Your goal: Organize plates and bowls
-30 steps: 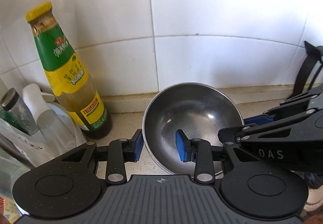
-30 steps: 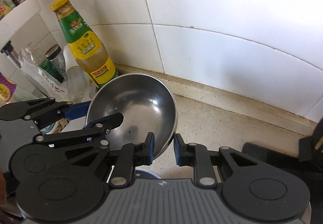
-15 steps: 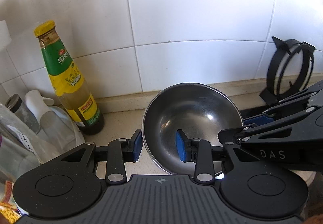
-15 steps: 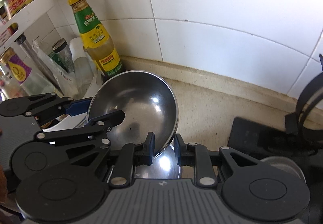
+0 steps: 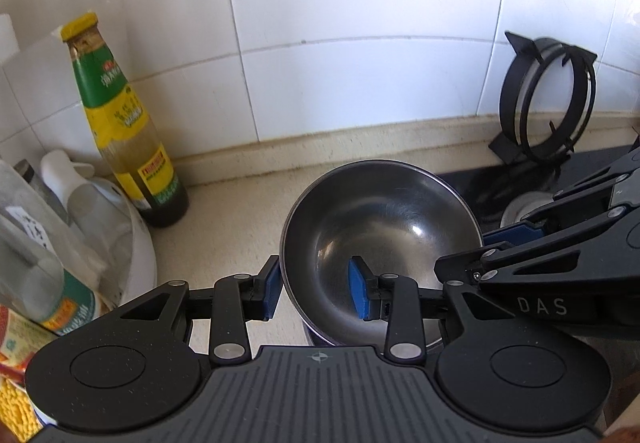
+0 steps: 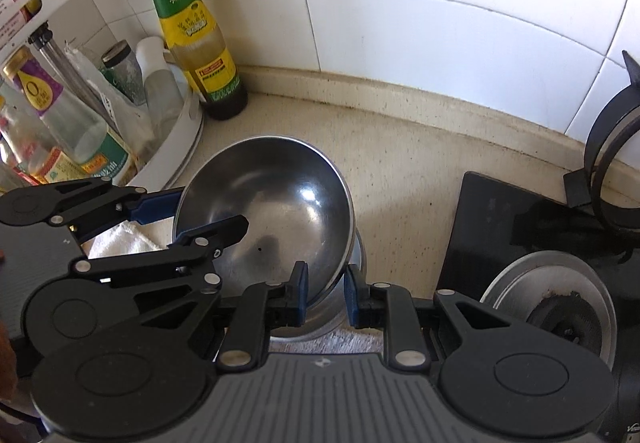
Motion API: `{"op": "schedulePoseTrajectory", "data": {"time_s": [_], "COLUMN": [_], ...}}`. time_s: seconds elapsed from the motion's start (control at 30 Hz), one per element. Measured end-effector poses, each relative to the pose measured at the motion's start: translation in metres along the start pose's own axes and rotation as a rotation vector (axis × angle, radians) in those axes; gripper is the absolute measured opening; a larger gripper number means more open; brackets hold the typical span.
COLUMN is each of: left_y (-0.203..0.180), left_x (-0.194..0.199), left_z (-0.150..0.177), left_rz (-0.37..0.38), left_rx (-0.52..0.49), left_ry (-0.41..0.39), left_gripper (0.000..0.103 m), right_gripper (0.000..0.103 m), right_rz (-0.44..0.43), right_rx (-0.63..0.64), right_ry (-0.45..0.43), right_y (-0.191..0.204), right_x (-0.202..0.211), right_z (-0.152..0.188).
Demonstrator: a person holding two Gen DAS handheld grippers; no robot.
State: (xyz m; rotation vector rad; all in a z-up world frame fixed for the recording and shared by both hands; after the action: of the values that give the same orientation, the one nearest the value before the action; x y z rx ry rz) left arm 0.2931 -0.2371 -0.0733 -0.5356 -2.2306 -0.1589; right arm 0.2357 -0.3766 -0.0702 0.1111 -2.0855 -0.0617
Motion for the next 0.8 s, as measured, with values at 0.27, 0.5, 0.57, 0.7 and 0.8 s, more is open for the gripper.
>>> {"op": "schedulePoseTrajectory", "data": {"time_s": [0.27,0.5,0.57,0.7,0.8], "left_y": [0.000,0.000,0.000,0.001,0.001], "left_x": [0.001,-0.001,-0.001,-0.001,-0.002], "left_z": [0.008,0.013,0.014,0.016,0.015], "left_rz": [-0.015,-0.021,-0.021,-0.021,-0.018], "left_rx": [0.001,0.002,0.002,0.004,0.005], "left_ry": [0.011,0.030,0.033,0.036,0.039], "left_gripper": [0.043,0.043,0.043,0.043,0.044], "right_gripper": [0.026,0.026,0.026,0.026,0.026], "right_rz": [-0.017,-0.028,-0.028,-0.028,-0.024], "right_rx": [0.013,0.019,0.020,0.016,0.013], "right_ry": [0.012,0.031,0.034,0.033,0.035], "right_y": [0.003,0.004,0.004,0.004,0.003], "right_x": [-0.001,-0.006,-0.006,-0.007,-0.010], "right_z": [0.001,0.004,0.004,0.004,0.002]}}
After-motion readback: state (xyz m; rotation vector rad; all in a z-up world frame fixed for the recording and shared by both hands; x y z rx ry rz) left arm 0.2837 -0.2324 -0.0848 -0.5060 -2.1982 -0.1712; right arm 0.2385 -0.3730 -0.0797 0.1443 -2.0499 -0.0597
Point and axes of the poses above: each gripper's, at about its wrist camera, not at the fingertips, and x roughly against the way its jaws point, y to its left, z to its underside, the point moved 9 cm from there along -x, roughly the way its jaws point, and after that the axes turned 11 degrees about x, right-handed, at the moved point
